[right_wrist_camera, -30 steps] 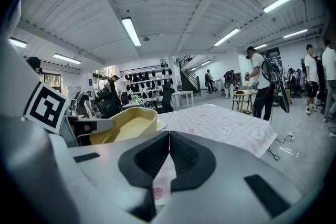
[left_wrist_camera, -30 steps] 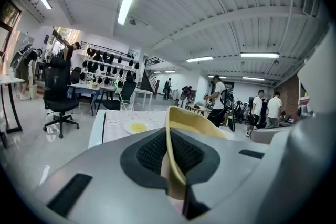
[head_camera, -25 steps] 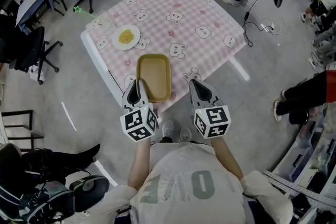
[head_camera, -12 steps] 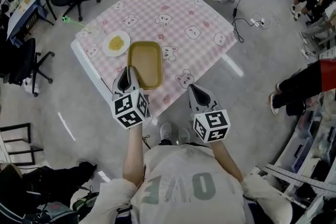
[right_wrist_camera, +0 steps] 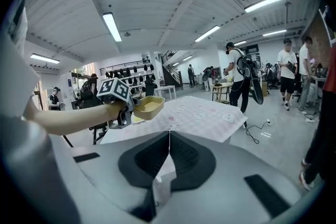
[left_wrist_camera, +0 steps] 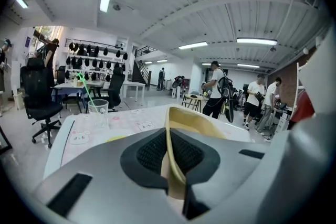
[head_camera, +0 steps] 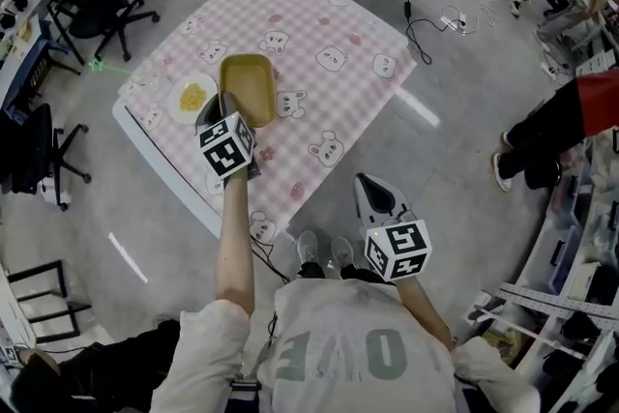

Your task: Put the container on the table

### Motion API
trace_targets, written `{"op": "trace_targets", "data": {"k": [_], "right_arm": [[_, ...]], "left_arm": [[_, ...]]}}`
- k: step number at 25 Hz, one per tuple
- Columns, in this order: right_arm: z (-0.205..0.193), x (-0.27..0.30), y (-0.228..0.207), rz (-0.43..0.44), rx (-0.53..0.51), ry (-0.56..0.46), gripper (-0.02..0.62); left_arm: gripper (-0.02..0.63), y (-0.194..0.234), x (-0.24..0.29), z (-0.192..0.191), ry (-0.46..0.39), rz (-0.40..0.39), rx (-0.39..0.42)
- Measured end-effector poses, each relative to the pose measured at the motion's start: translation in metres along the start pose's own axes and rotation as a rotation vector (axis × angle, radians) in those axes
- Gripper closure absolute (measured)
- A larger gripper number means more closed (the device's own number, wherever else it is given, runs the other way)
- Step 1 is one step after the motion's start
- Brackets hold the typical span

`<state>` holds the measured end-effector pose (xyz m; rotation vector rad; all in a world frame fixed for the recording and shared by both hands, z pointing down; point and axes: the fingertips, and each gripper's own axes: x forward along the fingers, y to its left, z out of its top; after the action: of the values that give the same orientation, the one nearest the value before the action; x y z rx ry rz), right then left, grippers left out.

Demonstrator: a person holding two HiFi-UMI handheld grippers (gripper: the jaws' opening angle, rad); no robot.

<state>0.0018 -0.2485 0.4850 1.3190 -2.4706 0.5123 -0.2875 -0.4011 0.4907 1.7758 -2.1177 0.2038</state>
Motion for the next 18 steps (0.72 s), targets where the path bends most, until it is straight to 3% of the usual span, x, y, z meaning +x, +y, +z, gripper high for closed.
{"op": "trace_targets", "data": {"k": [10,18], "right_arm": [[-0.035,-0.031,-0.026,-0.104,0.056,0.071,0.566],[-0.045,-0.035,-0.031,-0.136,0.071,0.085,0.566]], "left_arm": [[0.568,0.002,0.081,-0.044,0.143,0.035,-0.002],[0.568,0.006,0.099,-0.06,0.168,0.036,-0.022]]}}
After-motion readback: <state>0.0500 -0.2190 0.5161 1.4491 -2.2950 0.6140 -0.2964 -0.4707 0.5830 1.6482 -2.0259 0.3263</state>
